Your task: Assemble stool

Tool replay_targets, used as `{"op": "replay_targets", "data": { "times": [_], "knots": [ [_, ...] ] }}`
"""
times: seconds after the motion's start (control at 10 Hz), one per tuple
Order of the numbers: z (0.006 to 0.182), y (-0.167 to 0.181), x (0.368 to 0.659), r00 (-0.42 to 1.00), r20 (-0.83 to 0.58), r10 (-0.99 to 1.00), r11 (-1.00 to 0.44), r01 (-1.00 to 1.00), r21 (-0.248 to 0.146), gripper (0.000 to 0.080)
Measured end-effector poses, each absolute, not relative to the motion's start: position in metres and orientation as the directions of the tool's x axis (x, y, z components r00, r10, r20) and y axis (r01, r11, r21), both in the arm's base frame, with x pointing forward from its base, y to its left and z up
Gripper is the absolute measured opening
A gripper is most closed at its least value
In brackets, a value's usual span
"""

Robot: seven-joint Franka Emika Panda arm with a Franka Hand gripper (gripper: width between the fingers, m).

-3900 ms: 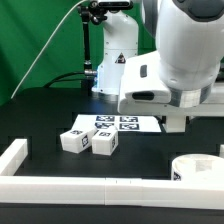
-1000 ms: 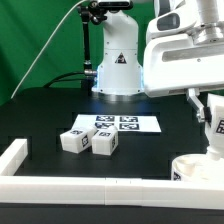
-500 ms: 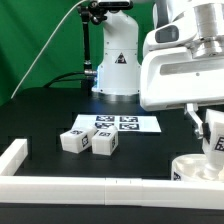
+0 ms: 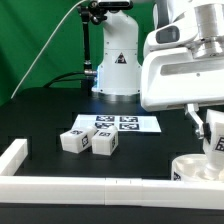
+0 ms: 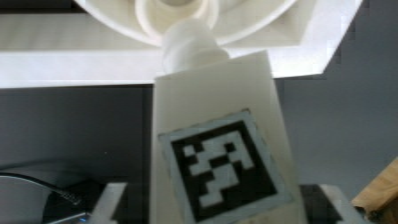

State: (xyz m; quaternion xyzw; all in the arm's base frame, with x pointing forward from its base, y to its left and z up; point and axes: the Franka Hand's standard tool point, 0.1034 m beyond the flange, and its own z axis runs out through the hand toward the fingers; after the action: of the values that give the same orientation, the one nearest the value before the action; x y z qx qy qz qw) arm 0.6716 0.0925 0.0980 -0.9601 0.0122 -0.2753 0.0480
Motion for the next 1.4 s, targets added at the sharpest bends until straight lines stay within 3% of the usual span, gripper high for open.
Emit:
{"op": "replay_targets", "data": {
  "times": [1.4],
  "knots": [
    [0.081,0.089,0.661,0.861,0.506,-0.05,-0.996,-0.002,-0.094,0.0325]
  ]
}}
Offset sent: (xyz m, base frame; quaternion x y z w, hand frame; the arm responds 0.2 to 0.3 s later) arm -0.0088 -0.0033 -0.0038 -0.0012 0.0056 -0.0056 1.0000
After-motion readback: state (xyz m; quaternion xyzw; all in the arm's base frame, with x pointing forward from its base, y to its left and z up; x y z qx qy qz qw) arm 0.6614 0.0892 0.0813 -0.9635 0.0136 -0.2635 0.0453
